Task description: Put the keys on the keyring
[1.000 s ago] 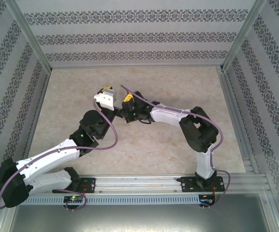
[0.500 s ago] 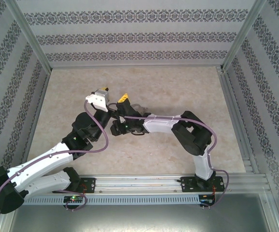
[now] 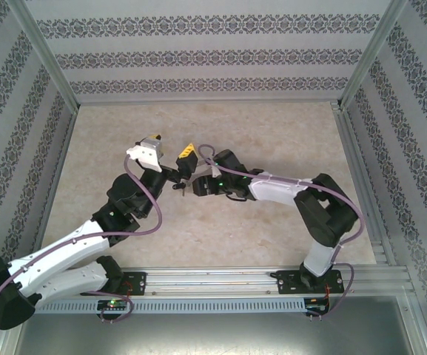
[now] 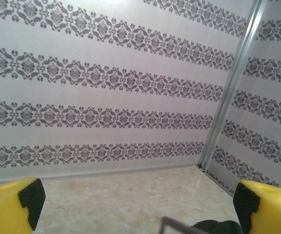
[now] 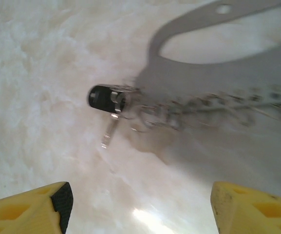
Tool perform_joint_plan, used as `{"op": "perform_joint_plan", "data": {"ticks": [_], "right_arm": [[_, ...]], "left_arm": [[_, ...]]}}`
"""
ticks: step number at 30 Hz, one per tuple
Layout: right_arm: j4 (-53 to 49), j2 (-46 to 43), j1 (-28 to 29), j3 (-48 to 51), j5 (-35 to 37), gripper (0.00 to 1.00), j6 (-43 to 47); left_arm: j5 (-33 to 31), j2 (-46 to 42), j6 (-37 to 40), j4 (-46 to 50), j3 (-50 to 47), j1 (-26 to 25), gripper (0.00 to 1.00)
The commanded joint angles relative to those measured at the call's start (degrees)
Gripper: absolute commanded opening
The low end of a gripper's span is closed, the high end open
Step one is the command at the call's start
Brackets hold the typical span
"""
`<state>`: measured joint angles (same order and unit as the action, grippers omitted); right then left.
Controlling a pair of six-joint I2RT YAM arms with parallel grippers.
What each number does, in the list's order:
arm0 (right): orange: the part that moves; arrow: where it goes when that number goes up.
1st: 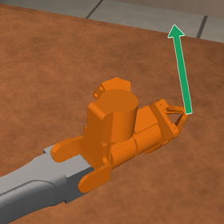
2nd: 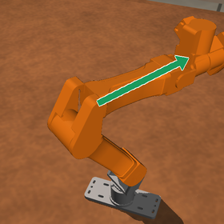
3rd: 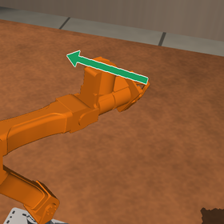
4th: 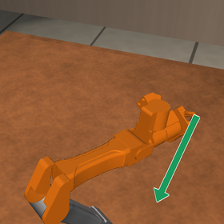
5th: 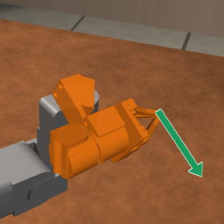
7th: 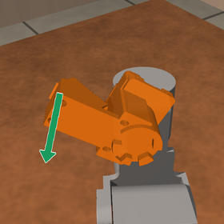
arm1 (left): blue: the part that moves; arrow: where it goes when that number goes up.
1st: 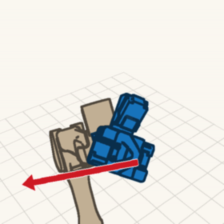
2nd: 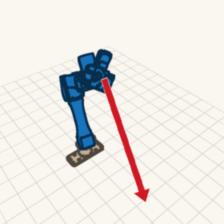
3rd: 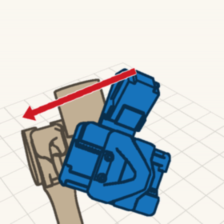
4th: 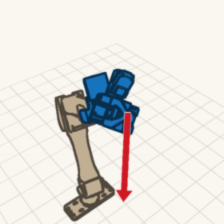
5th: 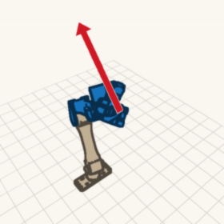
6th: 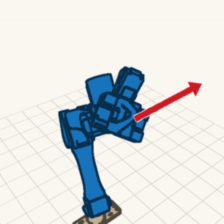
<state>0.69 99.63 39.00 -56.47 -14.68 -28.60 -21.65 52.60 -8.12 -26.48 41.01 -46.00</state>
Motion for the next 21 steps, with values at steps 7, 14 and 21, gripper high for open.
{"op": "perform_joint_plan", "data": {"ticks": [7,14,21], "right_arm": [[0.61,-15.37,-13.65,9.95,-0.82,0.88,3.60],[-0.04,-22.20,-23.98,9.82,11.35,0.95,6.17],[10.50,-25.66,-31.78,16.04,25.82,0.98,14.98]], "left_arm": [[-16.03,-2.85,7.03,0.63,-1.94,1.44,1.00],[-16.38,-2.08,13.60,-4.26,-9.77,9.51,1.00],[-12.82,-0.95,12.19,-5.99,-20.10,21.74,1.00]]}}
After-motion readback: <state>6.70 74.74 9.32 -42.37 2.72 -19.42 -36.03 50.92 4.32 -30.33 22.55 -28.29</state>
